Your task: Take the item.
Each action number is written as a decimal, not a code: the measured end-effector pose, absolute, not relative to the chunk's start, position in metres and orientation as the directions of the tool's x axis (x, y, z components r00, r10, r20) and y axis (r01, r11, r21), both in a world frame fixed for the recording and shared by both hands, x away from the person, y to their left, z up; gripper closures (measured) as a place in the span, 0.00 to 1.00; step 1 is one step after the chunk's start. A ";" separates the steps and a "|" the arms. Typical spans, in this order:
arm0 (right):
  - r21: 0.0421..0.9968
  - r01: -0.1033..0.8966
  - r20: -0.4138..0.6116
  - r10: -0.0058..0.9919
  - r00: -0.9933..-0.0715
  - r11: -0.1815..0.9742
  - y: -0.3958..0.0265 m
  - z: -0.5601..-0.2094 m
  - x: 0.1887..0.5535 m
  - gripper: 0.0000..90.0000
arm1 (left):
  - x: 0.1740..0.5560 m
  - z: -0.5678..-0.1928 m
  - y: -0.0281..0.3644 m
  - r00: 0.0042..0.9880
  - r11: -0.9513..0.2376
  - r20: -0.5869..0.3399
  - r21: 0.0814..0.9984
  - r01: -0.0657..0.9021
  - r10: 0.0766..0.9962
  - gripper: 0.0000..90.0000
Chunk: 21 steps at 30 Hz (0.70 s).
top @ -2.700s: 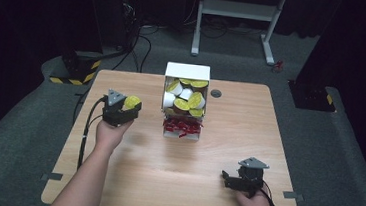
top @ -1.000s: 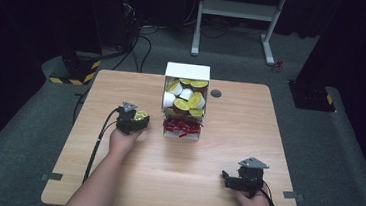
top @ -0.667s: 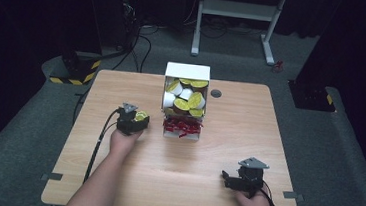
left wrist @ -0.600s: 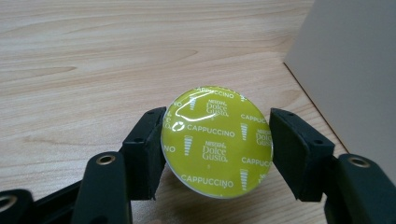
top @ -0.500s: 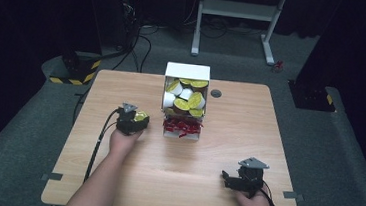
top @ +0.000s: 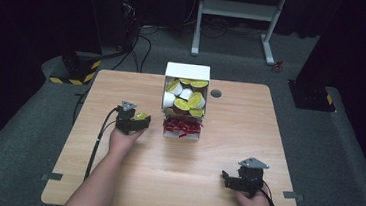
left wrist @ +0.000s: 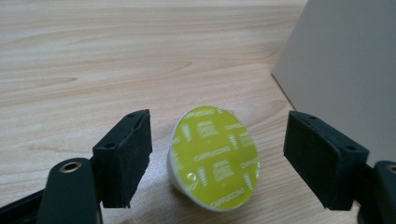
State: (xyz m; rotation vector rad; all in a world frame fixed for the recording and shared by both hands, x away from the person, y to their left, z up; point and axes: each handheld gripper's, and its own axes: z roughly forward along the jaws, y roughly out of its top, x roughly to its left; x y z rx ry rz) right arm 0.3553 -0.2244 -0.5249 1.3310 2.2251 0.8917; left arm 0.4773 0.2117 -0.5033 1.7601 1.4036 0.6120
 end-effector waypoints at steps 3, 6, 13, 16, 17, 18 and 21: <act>0.696 0.630 -0.013 0.883 -0.468 0.344 -0.224 -0.525 0.355 0.10 | 0.474 -0.499 0.212 0.282 -0.079 -0.109 0.811 0.579 0.953 0.27; 0.695 0.632 -0.012 0.884 -0.467 0.343 -0.224 -0.525 0.355 0.10 | 0.469 -0.496 0.211 0.293 -0.085 -0.106 0.816 0.572 0.950 0.26; 0.695 0.632 -0.012 0.884 -0.467 0.343 -0.224 -0.525 0.355 0.10 | 0.453 -0.485 0.212 0.334 -0.111 -0.104 0.816 0.567 0.937 0.26; 0.695 0.632 -0.011 0.884 -0.467 0.342 -0.224 -0.525 0.355 0.10 | 0.445 -0.480 0.216 0.342 -0.115 -0.104 0.818 0.564 0.934 0.27; 0.695 0.632 -0.012 0.884 -0.467 0.343 -0.224 -0.525 0.355 0.10 | 0.442 -0.478 0.218 0.347 -0.117 -0.104 0.820 0.560 0.932 0.27; 0.695 0.632 -0.012 0.884 -0.467 0.343 -0.224 -0.525 0.355 0.10 | 0.438 -0.476 0.219 0.351 -0.114 -0.110 0.822 0.558 0.930 0.27; 0.694 0.634 -0.009 0.885 -0.465 0.340 -0.224 -0.525 0.355 0.10 | 0.428 -0.474 0.223 0.360 -0.111 -0.117 0.826 0.553 0.925 0.27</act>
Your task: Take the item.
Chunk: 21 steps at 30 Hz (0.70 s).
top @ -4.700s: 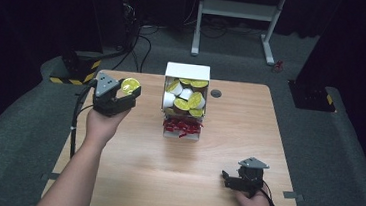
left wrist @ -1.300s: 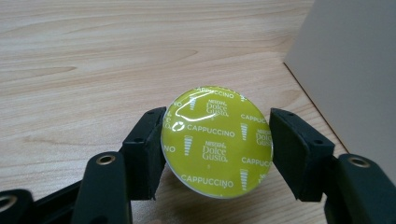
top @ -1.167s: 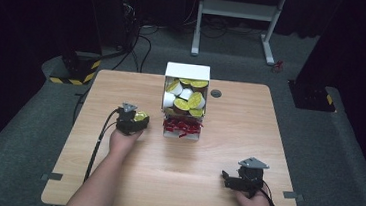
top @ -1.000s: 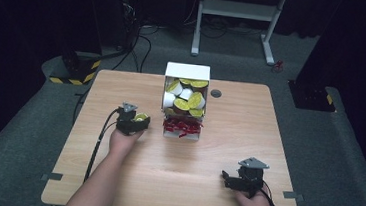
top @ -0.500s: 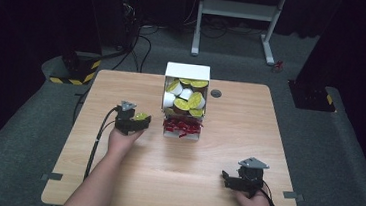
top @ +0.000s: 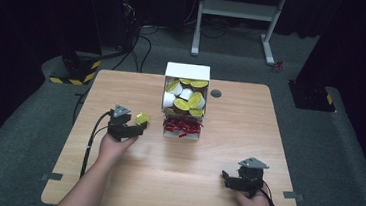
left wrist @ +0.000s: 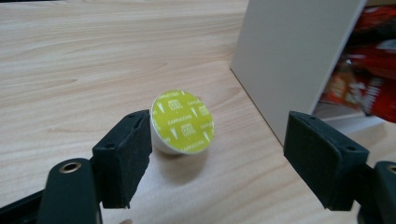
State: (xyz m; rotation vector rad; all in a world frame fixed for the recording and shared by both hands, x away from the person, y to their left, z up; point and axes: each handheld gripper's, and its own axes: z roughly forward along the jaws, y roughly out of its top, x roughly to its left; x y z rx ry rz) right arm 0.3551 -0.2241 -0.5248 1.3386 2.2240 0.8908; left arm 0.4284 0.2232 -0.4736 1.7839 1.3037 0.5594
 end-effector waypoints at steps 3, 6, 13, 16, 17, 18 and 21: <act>0.694 0.635 -0.009 0.886 -0.464 0.339 -0.224 -0.525 0.355 0.10 | 0.416 -0.472 0.229 0.372 -0.109 -0.125 0.829 0.549 0.920 0.27; 0.694 0.635 -0.009 0.886 -0.464 0.340 -0.224 -0.525 0.355 0.10 | 0.405 -0.470 0.238 0.381 -0.095 -0.149 0.830 0.550 0.912 0.27; 0.694 0.635 -0.009 0.886 -0.464 0.340 -0.224 -0.525 0.355 0.10 | 0.376 -0.476 0.261 0.392 -0.110 -0.147 0.819 0.563 0.908 0.29; 0.695 0.635 -0.008 0.886 -0.463 0.338 -0.224 -0.525 0.355 0.10 | 0.360 -0.487 0.274 0.390 -0.137 -0.122 0.807 0.574 0.913 0.29; 0.695 0.635 -0.008 0.886 -0.463 0.338 -0.224 -0.525 0.355 0.10 | 0.357 -0.490 0.277 0.389 -0.143 -0.118 0.802 0.580 0.913 0.29; 0.695 0.635 -0.008 0.886 -0.463 0.338 -0.224 -0.525 0.355 0.10 | 0.353 -0.494 0.280 0.388 -0.147 -0.117 0.796 0.587 0.914 0.29; 0.695 0.635 -0.008 0.887 -0.462 0.337 -0.224 -0.525 0.355 0.10 | 0.340 -0.503 0.290 0.392 -0.176 -0.097 0.777 0.604 0.915 0.28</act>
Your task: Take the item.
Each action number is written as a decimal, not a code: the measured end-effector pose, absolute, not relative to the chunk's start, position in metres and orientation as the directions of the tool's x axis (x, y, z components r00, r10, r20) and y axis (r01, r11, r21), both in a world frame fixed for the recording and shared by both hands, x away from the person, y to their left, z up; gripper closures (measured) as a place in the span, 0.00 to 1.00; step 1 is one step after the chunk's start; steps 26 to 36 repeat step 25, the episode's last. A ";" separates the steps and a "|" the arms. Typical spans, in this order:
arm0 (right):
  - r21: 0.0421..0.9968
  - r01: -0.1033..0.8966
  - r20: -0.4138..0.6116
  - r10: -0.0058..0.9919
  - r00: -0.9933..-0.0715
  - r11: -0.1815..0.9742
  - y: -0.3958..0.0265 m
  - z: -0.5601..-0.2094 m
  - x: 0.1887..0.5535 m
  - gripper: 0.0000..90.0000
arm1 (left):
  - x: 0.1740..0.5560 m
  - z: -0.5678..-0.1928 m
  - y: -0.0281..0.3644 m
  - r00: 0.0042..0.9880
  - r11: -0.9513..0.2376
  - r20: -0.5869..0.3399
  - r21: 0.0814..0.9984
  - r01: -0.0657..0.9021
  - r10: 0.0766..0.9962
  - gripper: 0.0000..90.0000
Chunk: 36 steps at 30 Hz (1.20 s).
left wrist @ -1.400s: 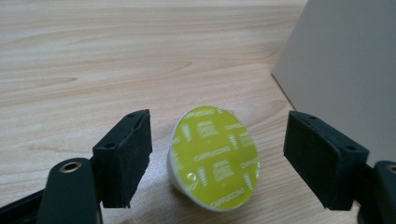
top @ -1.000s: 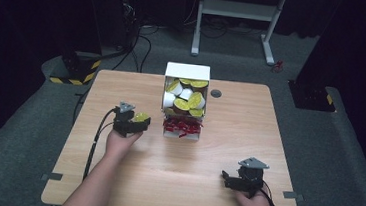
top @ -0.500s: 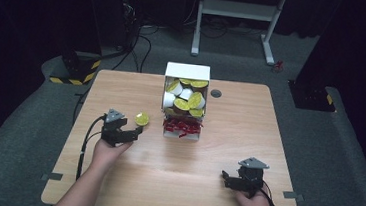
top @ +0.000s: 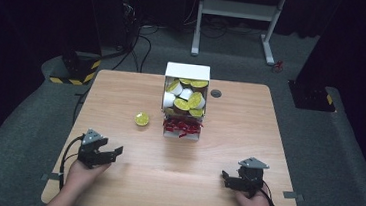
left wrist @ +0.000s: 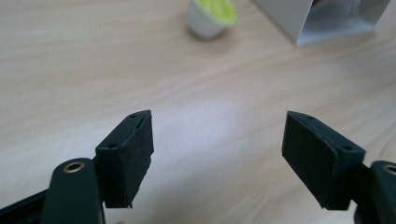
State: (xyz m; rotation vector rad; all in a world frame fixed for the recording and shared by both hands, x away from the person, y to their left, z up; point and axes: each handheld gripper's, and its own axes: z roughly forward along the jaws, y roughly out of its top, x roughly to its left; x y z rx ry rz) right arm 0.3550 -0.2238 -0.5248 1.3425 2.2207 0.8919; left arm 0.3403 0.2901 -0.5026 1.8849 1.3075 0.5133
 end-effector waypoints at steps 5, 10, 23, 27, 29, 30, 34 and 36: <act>0.695 0.636 -0.008 0.887 -0.461 0.336 -0.224 -0.525 0.355 0.10 | 0.318 -0.513 0.303 0.411 -0.261 -0.021 0.742 0.617 0.911 0.26; 0.695 0.635 -0.008 0.887 -0.461 0.336 -0.224 -0.525 0.355 0.10 | 0.305 -0.530 0.314 0.402 -0.281 0.005 0.722 0.633 0.916 0.12; 0.696 0.635 -0.010 0.889 -0.458 0.336 -0.223 -0.525 0.355 0.10 | 0.305 -0.529 0.316 0.357 -0.249 0.003 0.721 0.646 0.934 0.14; 0.697 0.633 -0.015 0.889 -0.457 0.337 -0.223 -0.525 0.354 0.10 | 0.305 -0.529 0.317 0.359 -0.254 0.007 0.719 0.647 0.933 0.13; 0.697 0.633 -0.015 0.889 -0.457 0.337 -0.223 -0.525 0.354 0.10 | 0.305 -0.529 0.317 0.359 -0.254 0.007 0.719 0.647 0.933 0.13; 0.697 0.633 -0.015 0.889 -0.457 0.337 -0.223 -0.525 0.354 0.10 | 0.305 -0.529 0.317 0.359 -0.254 0.007 0.719 0.647 0.933 0.13; 0.697 0.633 -0.015 0.889 -0.457 0.337 -0.223 -0.525 0.354 0.10 | 0.305 -0.529 0.317 0.359 -0.254 0.007 0.719 0.647 0.933 0.13; 0.697 0.633 -0.015 0.889 -0.457 0.337 -0.223 -0.525 0.354 0.10 | 0.305 -0.529 0.317 0.359 -0.254 0.007 0.719 0.647 0.933 0.13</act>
